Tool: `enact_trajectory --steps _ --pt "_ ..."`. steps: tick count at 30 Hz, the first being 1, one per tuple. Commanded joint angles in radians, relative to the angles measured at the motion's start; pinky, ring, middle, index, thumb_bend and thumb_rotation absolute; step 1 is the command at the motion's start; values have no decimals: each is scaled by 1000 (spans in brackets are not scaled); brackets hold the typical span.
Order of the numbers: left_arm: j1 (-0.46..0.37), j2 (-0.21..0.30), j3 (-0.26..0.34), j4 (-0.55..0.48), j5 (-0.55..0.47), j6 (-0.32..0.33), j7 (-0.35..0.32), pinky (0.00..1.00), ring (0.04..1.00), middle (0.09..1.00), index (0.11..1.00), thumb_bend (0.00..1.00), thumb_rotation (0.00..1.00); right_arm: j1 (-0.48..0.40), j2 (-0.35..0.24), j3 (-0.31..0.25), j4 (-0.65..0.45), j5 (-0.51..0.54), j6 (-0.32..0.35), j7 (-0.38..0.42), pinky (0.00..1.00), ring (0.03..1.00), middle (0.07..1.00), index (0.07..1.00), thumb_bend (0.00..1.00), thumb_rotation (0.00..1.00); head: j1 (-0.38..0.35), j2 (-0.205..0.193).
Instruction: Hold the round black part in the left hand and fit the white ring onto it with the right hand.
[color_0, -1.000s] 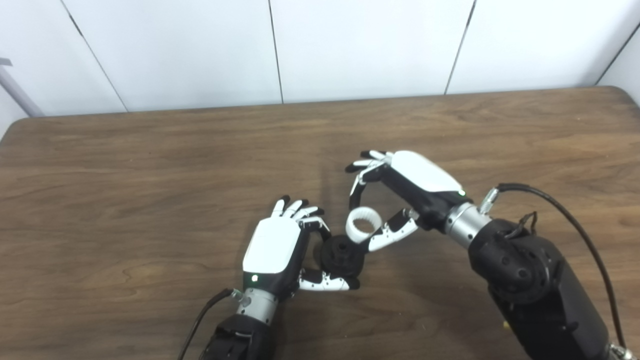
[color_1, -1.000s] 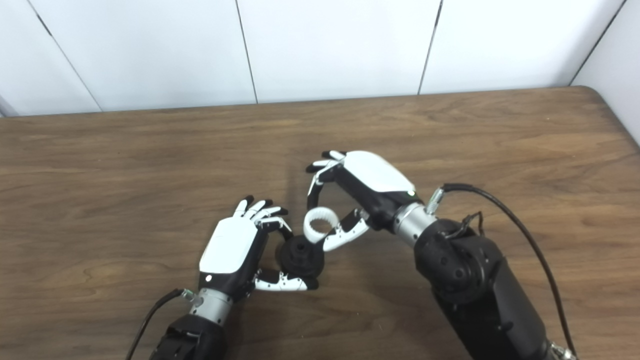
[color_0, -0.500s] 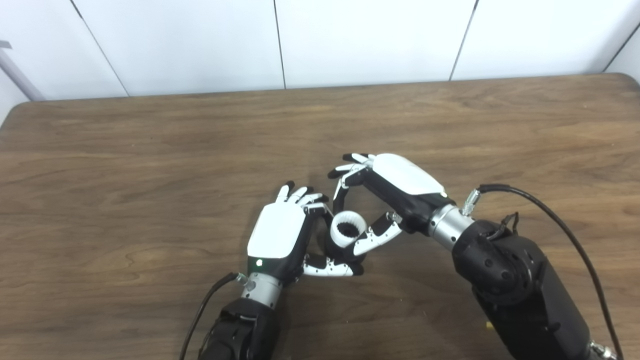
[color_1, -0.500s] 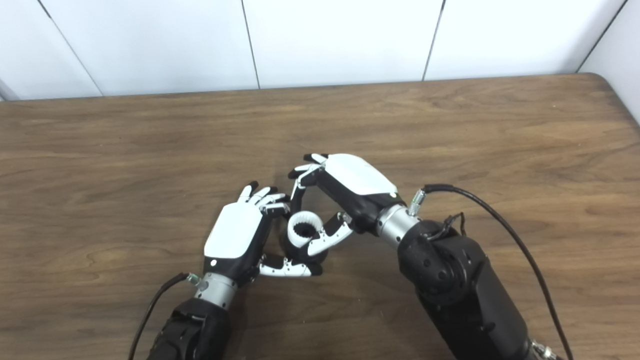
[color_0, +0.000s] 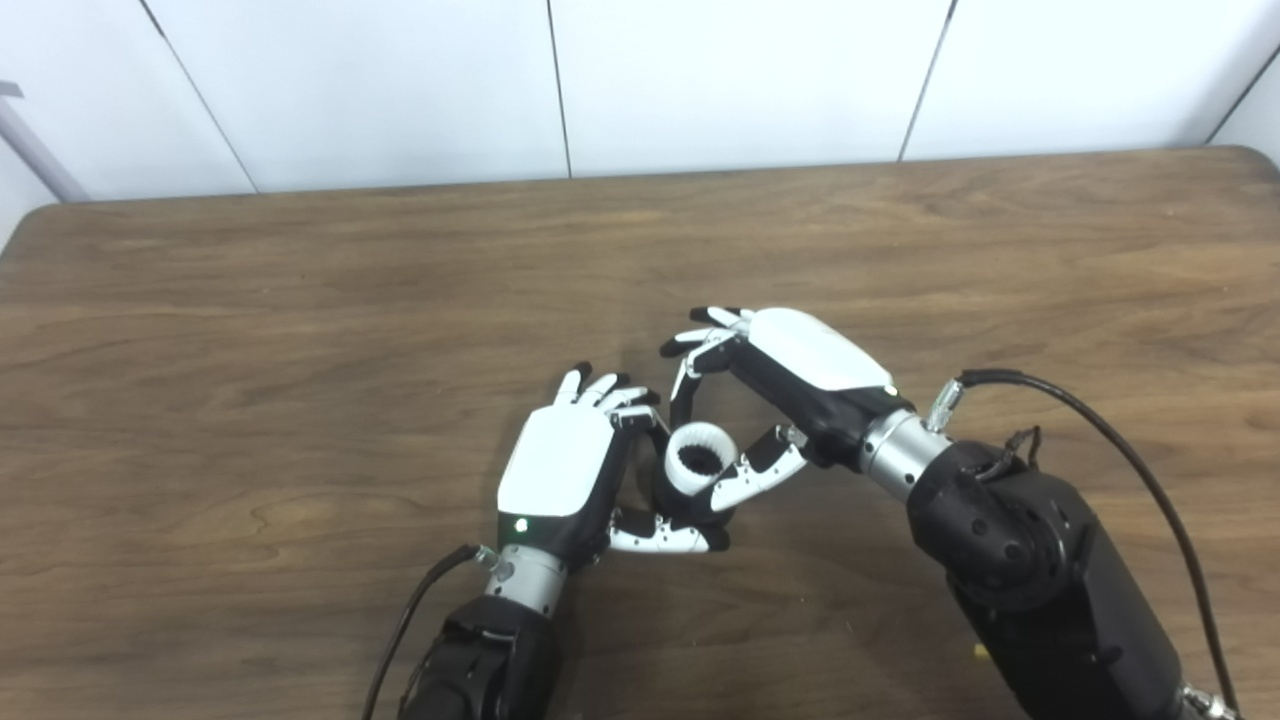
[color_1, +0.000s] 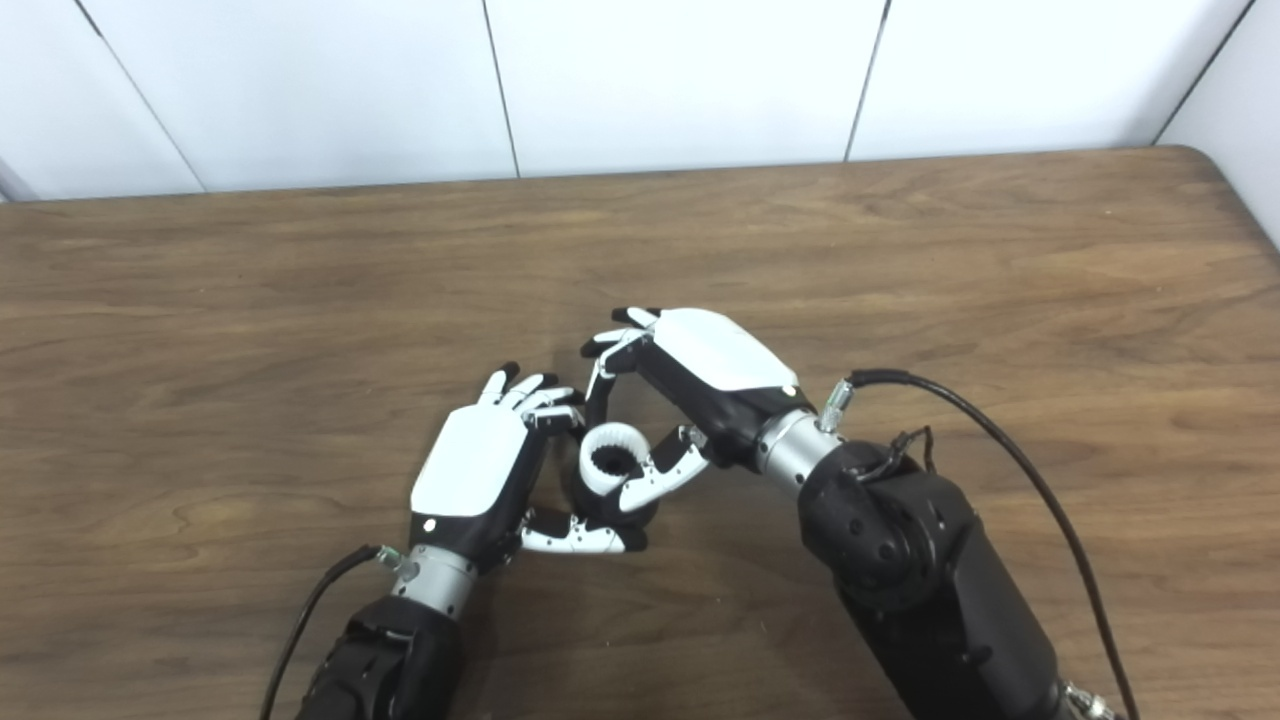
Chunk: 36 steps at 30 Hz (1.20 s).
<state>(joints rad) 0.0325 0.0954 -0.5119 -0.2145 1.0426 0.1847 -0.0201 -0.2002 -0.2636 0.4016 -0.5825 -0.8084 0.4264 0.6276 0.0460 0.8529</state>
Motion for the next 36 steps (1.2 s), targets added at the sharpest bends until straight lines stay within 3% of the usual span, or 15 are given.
enact_trajectory --steps 1,36 --pt "5 -5 -22 14 6 0 -48 1000 902 804 483 525 55 -22 0 -11 -6 -4 -24 -9 1000 972 853 482 522 145 1 0" --pt "5 -13 -23 4 1 3 -57 1000 894 799 483 525 55 -24 15 -10 45 17 -29 -20 1000 966 847 482 522 144 -13 12"
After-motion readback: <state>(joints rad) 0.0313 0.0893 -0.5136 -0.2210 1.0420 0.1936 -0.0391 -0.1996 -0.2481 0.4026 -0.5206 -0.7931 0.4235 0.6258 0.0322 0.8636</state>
